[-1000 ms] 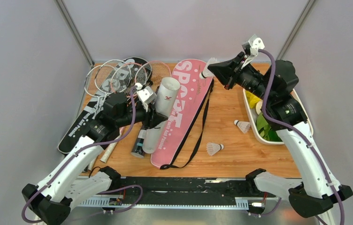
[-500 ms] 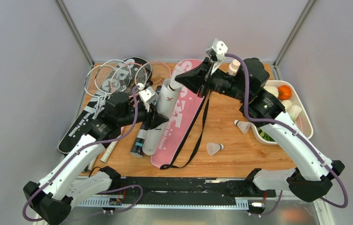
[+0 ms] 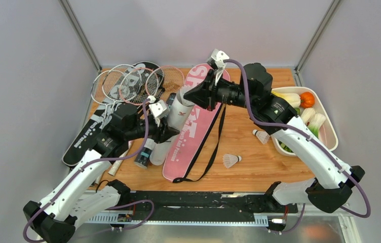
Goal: Pack up the badminton gear
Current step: Place the shuttlecock at the shuttle tube.
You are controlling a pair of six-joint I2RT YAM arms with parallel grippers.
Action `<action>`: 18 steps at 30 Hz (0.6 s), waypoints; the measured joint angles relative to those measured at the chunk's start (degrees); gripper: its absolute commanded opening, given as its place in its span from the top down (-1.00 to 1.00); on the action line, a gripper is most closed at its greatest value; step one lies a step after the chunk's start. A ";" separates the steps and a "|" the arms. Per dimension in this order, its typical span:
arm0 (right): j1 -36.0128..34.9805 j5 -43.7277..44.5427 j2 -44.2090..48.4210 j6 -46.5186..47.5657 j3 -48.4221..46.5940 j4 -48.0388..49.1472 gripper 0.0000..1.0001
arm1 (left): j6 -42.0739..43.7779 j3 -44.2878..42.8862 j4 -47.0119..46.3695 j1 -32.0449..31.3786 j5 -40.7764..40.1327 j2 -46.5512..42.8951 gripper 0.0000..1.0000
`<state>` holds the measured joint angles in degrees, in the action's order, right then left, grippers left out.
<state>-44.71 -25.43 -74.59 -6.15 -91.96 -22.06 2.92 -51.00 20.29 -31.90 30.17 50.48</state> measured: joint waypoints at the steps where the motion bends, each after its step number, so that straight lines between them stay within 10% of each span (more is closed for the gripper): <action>1: 0.00 -0.17 -0.13 -0.22 0.07 -0.50 0.61 | 0.39 0.00 -0.09 0.00 0.02 -0.17 0.46; 18: -0.02 4.15 3.21 -6.12 0.22 -2.38 -0.11 | 1.03 1.49 -4.74 0.02 0.63 -0.26 0.49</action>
<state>-44.73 -21.28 -71.37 -12.27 -91.74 -24.45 3.95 -49.52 15.55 -31.88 30.81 50.22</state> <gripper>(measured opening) 0.508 0.479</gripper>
